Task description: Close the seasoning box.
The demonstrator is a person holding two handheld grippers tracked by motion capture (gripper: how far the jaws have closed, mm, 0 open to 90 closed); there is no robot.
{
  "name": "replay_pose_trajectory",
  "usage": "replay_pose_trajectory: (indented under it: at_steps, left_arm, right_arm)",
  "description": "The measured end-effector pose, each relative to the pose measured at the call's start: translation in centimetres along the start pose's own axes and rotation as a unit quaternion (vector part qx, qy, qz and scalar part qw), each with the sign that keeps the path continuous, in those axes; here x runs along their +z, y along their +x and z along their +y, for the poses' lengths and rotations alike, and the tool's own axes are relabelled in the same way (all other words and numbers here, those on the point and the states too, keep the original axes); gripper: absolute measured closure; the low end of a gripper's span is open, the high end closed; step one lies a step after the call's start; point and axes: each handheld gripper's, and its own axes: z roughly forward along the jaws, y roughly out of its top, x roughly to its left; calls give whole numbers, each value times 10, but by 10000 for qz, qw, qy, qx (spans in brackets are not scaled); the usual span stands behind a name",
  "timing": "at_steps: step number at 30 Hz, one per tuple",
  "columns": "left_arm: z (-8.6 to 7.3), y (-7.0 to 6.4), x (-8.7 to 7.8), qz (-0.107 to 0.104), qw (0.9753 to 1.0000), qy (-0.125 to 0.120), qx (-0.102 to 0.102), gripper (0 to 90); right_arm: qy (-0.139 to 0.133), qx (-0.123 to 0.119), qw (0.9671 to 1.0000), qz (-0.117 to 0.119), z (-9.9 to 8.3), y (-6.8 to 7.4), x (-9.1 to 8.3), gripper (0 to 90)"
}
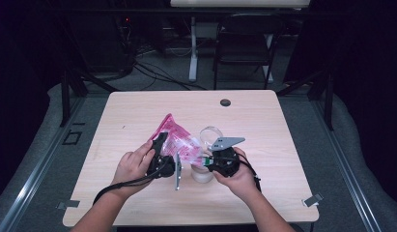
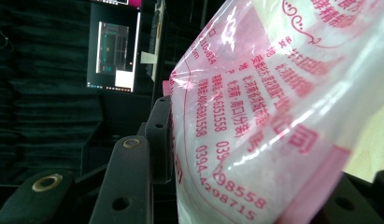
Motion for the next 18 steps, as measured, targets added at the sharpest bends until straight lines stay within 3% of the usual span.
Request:
replay_pose_trajectory:
  at_steps: [8, 18]
  left_arm:
    - [-3, -5, 2, -64, 9996, 55, -284, 604]
    - [-6, -11, 3, -149, 9987, 86, -485, 603]
  right_arm:
    - [-18, -1, 10000, 15, 0, 1, 1, 900]
    - [-21, -13, 10000, 15, 1, 2, 2, 900]
